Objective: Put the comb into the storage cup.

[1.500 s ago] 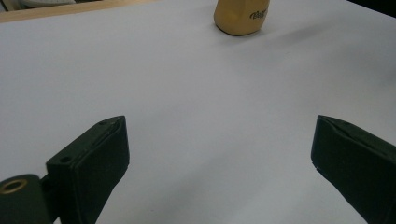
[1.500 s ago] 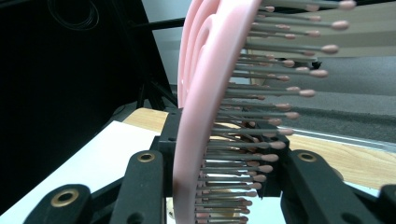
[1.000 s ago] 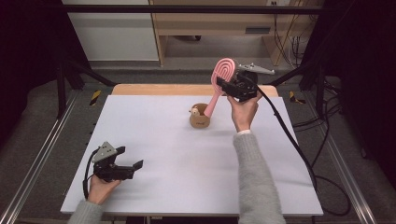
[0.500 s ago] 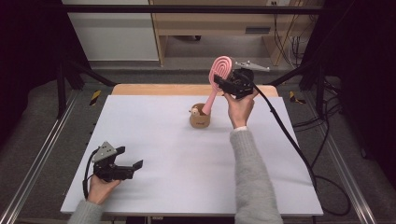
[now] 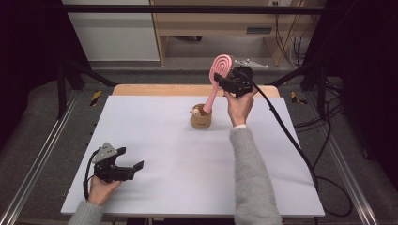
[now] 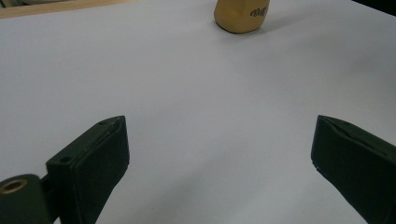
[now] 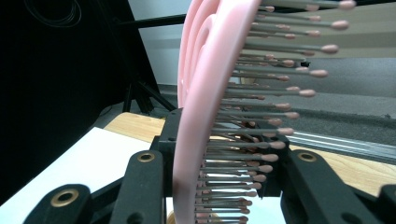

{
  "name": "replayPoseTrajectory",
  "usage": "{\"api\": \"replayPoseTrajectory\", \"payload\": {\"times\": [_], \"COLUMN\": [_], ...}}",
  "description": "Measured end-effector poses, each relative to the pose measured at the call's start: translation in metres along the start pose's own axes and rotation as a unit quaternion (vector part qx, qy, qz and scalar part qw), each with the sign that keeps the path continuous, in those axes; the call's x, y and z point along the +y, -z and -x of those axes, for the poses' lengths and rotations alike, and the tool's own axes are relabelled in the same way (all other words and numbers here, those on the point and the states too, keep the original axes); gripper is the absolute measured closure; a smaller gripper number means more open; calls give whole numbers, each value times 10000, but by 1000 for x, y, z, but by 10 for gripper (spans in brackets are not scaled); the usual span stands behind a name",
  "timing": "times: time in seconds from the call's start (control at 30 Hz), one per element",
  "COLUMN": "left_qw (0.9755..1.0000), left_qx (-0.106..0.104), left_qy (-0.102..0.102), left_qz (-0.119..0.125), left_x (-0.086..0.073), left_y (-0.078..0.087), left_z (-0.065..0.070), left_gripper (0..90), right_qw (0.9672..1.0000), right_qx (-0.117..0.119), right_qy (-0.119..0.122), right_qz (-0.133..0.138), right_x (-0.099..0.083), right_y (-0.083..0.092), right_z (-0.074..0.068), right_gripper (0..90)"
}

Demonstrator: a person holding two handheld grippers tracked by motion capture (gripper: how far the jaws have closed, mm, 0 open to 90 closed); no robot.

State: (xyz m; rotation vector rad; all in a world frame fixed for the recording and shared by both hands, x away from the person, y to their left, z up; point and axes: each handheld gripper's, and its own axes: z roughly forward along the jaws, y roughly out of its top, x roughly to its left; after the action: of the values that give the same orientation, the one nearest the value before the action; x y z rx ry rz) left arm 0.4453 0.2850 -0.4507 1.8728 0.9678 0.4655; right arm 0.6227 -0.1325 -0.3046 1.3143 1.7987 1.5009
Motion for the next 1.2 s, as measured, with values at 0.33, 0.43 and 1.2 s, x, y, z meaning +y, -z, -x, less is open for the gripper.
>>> {"api": "replayPoseTrajectory", "payload": {"times": [0.33, 0.43, 1.2], "left_qw": [10000, 10000, 10000], "left_qx": [5, 3, -2], "left_qy": [16, 8, 20], "left_qz": [-1, -10, -16], "left_x": [0, 0, -1], "left_y": [0, 0, -1], "left_z": [0, 0, 0], "left_gripper": [43, 43, 43], "right_qw": [10000, 10000, 9997], "right_qx": [-44, -73, -185], "right_qy": [0, -10, -6], "right_qz": [-17, -34, -169], "right_x": [-3, -5, -21], "right_y": [-10, -13, -33], "right_z": [2, 2, -2], "right_gripper": [630, 630, 629]}}
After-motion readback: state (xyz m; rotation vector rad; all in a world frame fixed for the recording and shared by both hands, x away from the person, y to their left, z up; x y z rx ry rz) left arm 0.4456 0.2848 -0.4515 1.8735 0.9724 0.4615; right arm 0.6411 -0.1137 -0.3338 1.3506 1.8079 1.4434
